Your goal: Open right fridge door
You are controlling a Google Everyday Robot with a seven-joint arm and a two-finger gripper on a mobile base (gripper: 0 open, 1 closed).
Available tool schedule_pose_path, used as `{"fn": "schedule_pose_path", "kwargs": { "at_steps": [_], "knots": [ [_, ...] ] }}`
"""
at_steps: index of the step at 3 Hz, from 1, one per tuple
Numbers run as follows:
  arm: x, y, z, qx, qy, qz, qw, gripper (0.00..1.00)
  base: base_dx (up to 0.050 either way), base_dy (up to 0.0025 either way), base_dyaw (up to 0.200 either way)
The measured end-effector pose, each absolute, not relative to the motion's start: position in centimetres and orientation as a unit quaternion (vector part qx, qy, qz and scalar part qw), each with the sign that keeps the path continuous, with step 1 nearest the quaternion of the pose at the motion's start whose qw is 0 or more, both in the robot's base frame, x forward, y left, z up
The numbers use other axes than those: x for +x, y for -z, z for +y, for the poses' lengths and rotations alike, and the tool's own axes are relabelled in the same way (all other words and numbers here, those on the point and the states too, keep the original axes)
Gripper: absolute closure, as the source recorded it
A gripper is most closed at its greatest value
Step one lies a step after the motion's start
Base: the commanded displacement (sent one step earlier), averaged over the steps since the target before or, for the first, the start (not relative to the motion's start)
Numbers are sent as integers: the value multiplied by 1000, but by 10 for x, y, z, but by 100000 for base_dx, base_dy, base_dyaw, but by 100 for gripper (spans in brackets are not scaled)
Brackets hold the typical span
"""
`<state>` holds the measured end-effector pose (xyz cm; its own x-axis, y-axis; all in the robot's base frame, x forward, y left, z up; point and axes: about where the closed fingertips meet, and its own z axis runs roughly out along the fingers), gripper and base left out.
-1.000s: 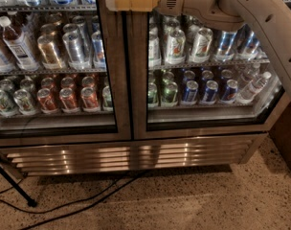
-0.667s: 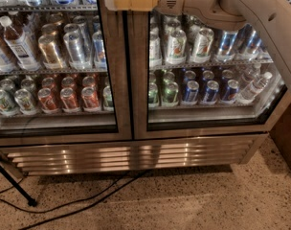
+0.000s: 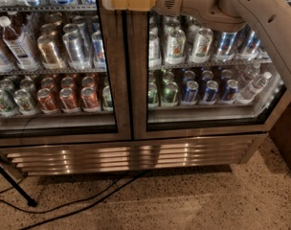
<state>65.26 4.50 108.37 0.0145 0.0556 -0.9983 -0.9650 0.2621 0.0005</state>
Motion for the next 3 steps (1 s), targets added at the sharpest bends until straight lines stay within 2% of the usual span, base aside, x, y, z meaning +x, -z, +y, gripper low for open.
{"fn": "schedule_pose_path", "kwargs": {
  "at_steps": [3],
  "knots": [
    [655, -1082, 46, -410, -424, 561, 581, 0, 0, 0, 0]
  ]
}}
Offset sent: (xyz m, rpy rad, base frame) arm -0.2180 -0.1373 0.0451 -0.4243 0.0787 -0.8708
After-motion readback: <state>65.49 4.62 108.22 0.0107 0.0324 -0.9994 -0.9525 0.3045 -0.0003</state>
